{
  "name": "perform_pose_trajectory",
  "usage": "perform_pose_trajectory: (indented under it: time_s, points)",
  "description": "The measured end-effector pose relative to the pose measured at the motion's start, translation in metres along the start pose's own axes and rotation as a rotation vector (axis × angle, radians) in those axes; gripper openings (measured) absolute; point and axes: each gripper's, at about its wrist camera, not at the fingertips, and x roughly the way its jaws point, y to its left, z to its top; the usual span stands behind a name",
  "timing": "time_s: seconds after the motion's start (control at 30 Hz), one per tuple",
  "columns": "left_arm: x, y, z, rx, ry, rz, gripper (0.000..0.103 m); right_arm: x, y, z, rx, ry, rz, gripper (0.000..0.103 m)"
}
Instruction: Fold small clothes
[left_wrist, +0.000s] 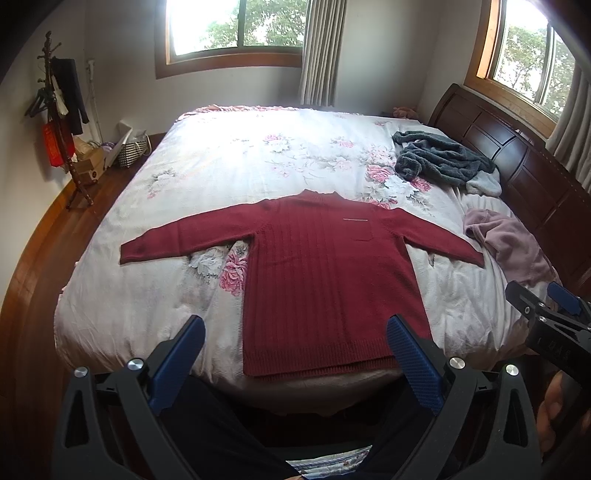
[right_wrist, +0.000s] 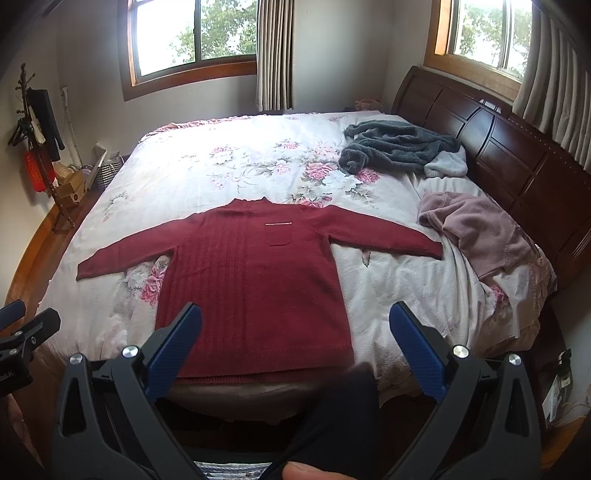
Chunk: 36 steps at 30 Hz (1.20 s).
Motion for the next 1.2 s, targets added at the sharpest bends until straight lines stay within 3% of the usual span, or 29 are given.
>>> perform_pose_trajectory:
  time_s: [1.2]
  points:
    - [-0.008,0.002,0.004,-0.002,-0.005,0.0,0.099,-0.01,0.004,0.001,-0.011,-0.024,-0.01,0.1]
